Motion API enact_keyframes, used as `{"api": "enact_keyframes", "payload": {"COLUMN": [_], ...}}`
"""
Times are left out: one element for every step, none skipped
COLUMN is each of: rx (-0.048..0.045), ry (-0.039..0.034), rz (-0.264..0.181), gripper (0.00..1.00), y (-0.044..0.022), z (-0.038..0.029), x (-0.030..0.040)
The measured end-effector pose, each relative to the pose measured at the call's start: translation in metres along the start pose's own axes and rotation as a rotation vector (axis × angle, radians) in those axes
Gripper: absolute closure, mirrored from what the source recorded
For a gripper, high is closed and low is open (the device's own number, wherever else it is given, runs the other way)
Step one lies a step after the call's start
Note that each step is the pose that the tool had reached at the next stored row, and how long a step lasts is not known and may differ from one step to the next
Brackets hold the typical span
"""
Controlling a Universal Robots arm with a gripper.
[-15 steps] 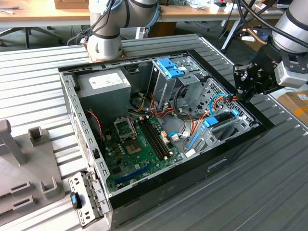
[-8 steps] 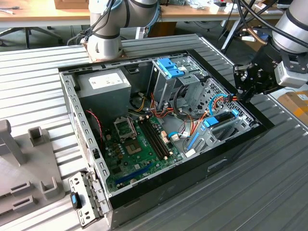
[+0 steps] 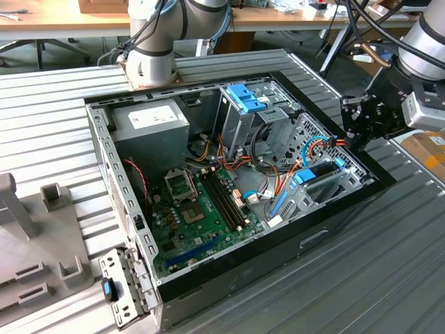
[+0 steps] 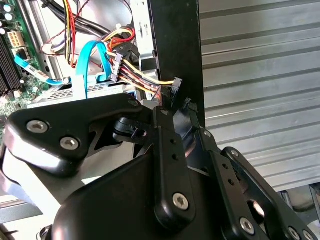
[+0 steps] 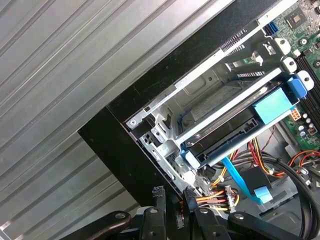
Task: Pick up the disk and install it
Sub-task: 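Insert the first disk wire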
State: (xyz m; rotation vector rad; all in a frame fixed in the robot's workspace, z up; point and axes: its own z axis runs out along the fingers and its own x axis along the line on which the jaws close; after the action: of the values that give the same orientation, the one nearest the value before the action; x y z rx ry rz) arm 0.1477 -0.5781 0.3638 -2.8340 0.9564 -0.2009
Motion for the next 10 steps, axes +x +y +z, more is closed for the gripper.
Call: {"api": "enact_keyframes", "payload": {"rx": [-0.0001, -0.0001, 0.0, 0.0, 0.0, 0.0, 0.0, 0.0, 0.0001, 0.0001], "ry": [0.0001, 0.0001, 0.0, 0.0, 0.0, 0.0, 0.0, -0.0001, -0.0001, -0.0001], "rz": [0.0, 0.0, 0.0, 0.0, 0.0, 0.0, 0.0, 0.0, 0.0, 0.0], "gripper": [0.72, 0.72, 0.72, 0.72, 0.72, 0.72, 0.72, 0.72, 0.72, 0.72], "y": [0.0, 0.0, 0.0001, 0.0, 0.0001, 0.0001, 0.0001, 0.0001, 0.0001, 0.0001], "z": [-0.0001, 0.0, 0.0001, 0.0001, 0.0001, 0.0001, 0.0001, 0.0001, 0.0001, 0.0001], "x": [0.0, 0.0, 0.0, 0.0, 0.0, 0.0, 0.0, 0.0, 0.0, 0.0]}}
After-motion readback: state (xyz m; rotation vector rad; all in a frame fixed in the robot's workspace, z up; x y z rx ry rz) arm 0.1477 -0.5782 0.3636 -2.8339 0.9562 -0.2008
